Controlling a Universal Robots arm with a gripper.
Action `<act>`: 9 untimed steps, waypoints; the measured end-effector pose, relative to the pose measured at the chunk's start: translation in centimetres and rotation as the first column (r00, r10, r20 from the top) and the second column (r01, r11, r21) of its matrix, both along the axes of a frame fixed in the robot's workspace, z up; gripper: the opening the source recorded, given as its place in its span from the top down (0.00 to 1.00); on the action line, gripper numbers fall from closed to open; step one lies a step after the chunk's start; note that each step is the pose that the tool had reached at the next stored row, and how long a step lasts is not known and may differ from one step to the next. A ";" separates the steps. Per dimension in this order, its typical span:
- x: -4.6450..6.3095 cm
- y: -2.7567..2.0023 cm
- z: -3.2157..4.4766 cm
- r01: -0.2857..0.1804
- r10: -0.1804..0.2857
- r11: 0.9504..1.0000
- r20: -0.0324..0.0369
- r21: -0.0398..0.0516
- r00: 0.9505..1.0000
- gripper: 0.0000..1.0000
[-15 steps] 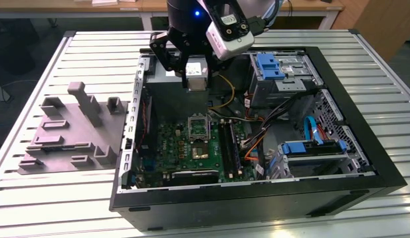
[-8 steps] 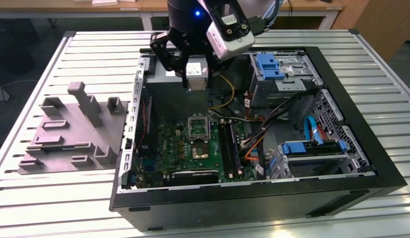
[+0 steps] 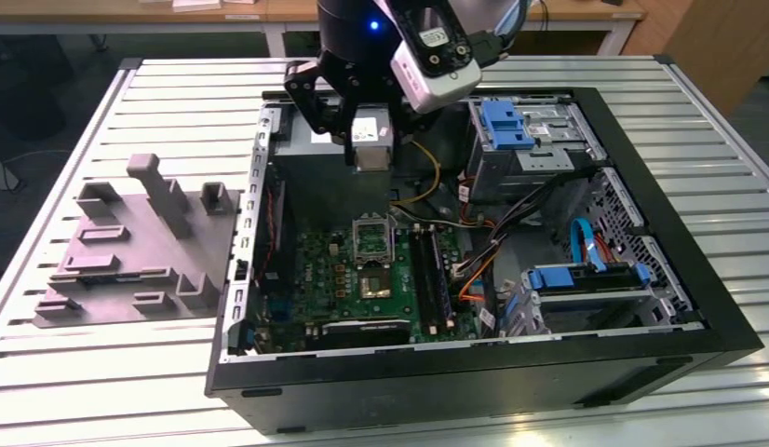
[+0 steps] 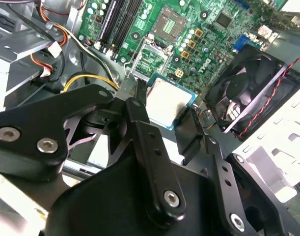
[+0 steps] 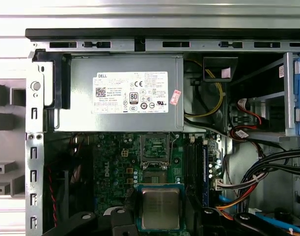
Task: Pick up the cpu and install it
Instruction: 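Place the cpu into insertion slot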
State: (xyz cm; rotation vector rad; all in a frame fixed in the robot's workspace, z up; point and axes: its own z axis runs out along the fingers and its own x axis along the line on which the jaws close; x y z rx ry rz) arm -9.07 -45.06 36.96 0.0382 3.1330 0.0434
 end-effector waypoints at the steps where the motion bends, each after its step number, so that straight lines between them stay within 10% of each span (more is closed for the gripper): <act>1: 0.0 -0.12 -0.01 0.000 0.000 1.000 0.000 0.000 1.000 0.53; 9: 0.0 -0.20 -0.92 0.000 0.000 1.000 0.000 0.000 1.000 0.53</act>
